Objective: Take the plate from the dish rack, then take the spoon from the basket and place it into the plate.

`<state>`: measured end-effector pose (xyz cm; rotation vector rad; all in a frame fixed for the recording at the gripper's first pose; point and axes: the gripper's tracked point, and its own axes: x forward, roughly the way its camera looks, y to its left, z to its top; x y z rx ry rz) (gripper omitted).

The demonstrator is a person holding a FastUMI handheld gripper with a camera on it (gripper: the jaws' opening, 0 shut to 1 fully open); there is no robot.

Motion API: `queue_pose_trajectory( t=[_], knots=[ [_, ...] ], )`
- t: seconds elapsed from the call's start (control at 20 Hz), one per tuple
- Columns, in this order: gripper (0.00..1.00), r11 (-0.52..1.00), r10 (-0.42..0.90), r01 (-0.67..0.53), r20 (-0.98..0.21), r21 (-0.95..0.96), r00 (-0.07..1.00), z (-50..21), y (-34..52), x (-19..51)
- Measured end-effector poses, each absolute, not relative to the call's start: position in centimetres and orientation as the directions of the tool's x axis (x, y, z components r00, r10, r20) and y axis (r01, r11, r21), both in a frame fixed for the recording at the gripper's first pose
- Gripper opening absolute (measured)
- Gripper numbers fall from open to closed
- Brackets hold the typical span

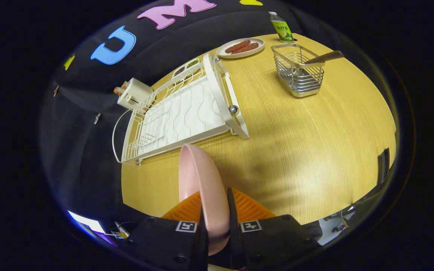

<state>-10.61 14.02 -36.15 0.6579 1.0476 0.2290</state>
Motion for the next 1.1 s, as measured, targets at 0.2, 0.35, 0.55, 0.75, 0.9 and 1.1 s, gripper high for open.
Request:
queue_pose_trajectory(
  t=[0.2, 0.35, 0.55, 0.75, 0.9, 1.1],
  knots=[
    [0.27, 0.777, 0.48, 0.144, -0.724, 0.613, 0.496, -36.5, 15.0, -10.0],
    [0.31, 0.802, 0.447, 0.158, -0.754, 0.577, 0.482, -37.5, 14.3, -9.8],
    [0.49, 0.861, 0.371, 0.148, -0.799, 0.487, 0.473, -39.1, 13.2, -9.4],
    [0.7, 0.885, 0.344, 0.115, -0.801, 0.451, 0.49, -39.1, 12.5, -9.0],
    [0.81, 0.898, 0.321, 0.09, -0.782, 0.43, 0.535, -37.9, 11.0, -8.5],
    [0.85, 0.92, 0.292, 0.004, -0.693, 0.392, 0.659, -33.2, 8.1, -7.3]
  ],
)
